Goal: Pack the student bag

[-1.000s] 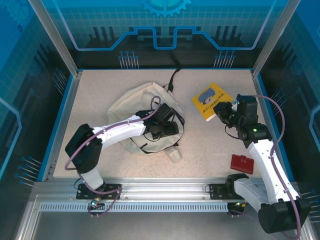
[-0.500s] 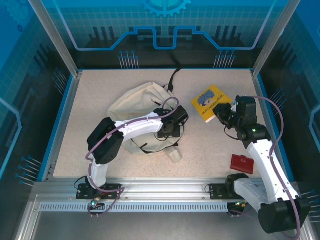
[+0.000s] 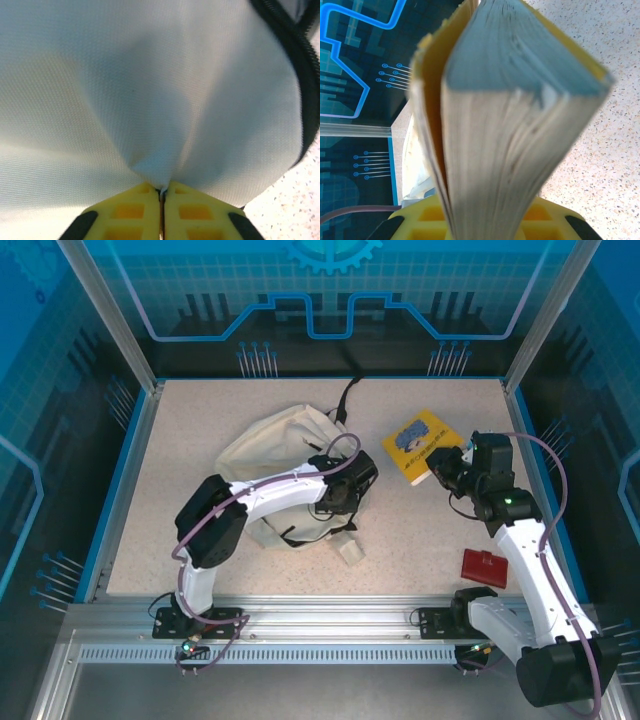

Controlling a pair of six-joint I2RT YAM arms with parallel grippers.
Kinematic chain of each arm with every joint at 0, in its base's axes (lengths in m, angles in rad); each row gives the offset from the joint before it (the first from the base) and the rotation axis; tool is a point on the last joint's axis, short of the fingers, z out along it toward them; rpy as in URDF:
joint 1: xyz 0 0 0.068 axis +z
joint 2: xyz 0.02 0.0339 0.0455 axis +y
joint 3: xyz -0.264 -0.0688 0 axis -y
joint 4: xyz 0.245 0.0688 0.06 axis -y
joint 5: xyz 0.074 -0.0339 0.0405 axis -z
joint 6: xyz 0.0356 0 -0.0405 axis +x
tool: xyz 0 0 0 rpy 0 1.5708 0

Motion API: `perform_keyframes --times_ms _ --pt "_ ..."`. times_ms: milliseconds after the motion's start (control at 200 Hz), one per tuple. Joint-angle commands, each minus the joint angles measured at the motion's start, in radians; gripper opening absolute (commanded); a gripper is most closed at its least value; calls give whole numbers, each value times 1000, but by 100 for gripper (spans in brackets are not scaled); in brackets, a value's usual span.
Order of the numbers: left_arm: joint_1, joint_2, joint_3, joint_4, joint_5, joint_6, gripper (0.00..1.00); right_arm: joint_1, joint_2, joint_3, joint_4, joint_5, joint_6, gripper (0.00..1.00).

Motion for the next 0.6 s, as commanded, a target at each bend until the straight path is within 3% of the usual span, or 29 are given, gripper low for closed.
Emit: perform_keyframes --times_ms 0,300,595 --pt "10 -82 -13 16 -8 11 1 -11 -31 5 60 -17 -4 12" --pt "86 -240 -27 53 46 113 0 -12 -43 5 16 -33 -47 12" --pt "184 -399 30 48 31 238 0 -8 -48 -50 -1 -168 -108 9"
